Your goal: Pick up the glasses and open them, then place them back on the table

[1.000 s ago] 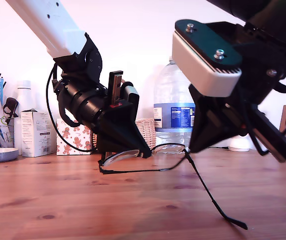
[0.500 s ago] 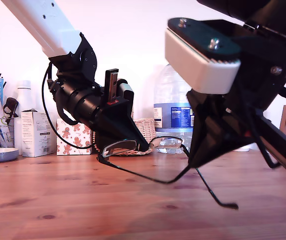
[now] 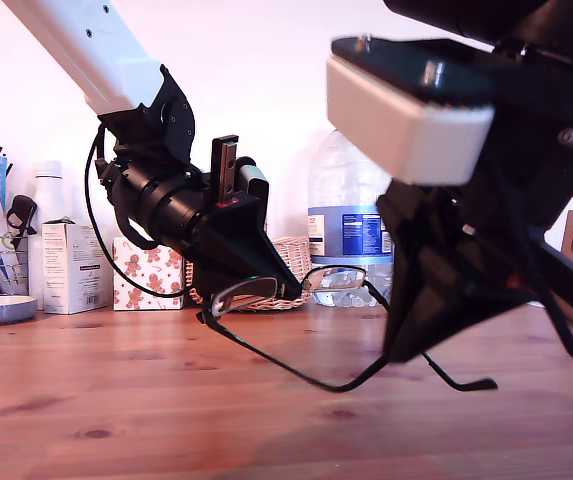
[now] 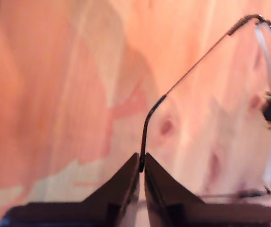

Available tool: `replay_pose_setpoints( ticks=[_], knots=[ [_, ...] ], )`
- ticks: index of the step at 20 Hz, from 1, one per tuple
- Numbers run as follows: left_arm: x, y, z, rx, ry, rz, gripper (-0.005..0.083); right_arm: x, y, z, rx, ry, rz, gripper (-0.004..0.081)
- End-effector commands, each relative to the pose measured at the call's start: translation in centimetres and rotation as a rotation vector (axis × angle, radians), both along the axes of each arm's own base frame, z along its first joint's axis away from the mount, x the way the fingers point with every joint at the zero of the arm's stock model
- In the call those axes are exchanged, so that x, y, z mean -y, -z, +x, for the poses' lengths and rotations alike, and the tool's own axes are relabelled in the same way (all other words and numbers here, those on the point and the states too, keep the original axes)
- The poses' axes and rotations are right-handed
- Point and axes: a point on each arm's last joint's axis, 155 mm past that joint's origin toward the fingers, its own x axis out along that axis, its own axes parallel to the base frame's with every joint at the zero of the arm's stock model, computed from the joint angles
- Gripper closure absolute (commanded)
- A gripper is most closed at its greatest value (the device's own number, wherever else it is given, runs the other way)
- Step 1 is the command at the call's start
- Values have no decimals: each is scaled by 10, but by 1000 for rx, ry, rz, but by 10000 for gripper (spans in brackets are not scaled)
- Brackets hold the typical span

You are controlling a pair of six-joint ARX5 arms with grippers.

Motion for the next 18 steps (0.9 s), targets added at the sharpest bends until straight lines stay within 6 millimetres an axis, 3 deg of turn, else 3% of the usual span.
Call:
replay_pose_setpoints(
  ticks=[1, 5, 10, 12, 14, 15, 18],
  knots=[
    [2, 6, 2, -14, -3, -3, 795, -5, 3, -9, -33, 1, 20, 551],
    [2, 6, 2, -14, -3, -4, 795, -10, 3, -15, -60, 32, 46, 417],
    [2, 6, 2, -15, -4, -5, 795, -8, 3, -14, -58, 38, 39, 425],
    [2, 5, 2, -16, -5, -9, 795, -8, 3, -14, -71, 68, 53, 514],
    [3, 5, 4, -10, -6, -17, 795, -5, 3, -10, -59, 98, 51, 732],
    [4, 5, 5, 0, -5, -19, 795, -4, 2, -8, -51, 108, 50, 782],
    [3, 13, 10, 49, 4, 0, 795, -2, 1, -5, -48, 157, 64, 778]
  ],
)
